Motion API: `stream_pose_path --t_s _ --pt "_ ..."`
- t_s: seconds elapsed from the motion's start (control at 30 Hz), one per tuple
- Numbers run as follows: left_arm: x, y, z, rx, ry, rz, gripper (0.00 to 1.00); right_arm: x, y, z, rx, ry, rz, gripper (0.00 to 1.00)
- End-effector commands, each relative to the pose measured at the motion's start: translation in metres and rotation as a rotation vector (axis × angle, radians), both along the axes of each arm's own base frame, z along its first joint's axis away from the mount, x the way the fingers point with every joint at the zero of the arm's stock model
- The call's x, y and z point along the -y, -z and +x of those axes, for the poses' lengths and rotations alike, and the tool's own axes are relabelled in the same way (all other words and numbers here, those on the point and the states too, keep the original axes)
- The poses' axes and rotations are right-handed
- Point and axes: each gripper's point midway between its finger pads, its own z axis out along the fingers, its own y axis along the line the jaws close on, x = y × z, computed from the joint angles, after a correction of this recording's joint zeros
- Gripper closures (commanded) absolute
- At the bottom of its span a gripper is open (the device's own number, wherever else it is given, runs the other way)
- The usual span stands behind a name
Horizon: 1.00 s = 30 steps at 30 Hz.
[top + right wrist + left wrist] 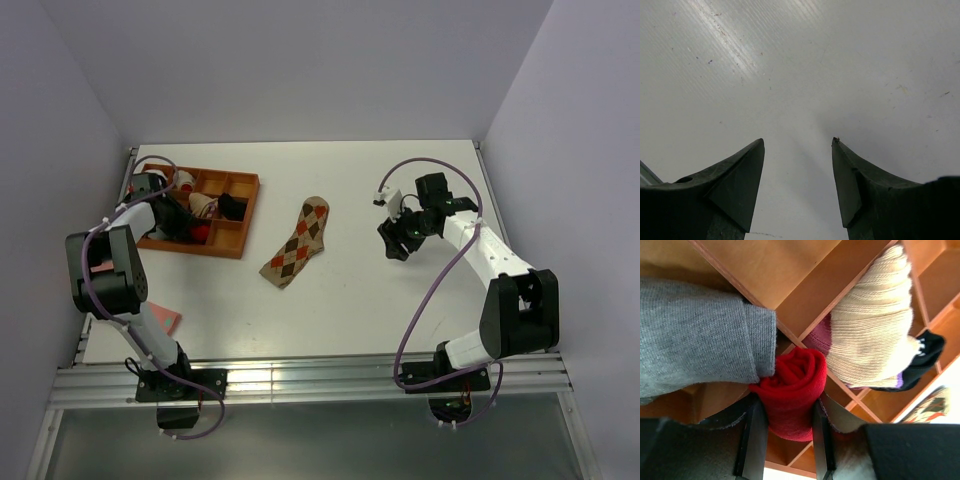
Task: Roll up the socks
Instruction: Place the sock in the storage box.
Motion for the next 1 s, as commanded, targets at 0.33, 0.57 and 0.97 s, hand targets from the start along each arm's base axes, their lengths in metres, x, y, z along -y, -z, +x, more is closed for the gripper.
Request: stream_pose_path --t_s 0.33,0.57,0.97 --pt "-0.009 0.04 -0.035 -0.28 0.04 0.15 1.0 0.0 -0.011 0.007 0.049 -0.01 0.009 0.37" --pt "-0.016 0.048 -0.035 -0.329 0.01 0.216 1.0 0.001 -0.008 0.002 0.044 -0.015 0.002 0.37" --pt "-0.022 0.056 -0.034 -0.374 -0.037 0.291 0.96 0.003 -0.007 -0.001 0.044 -0.011 -0.006 0.37"
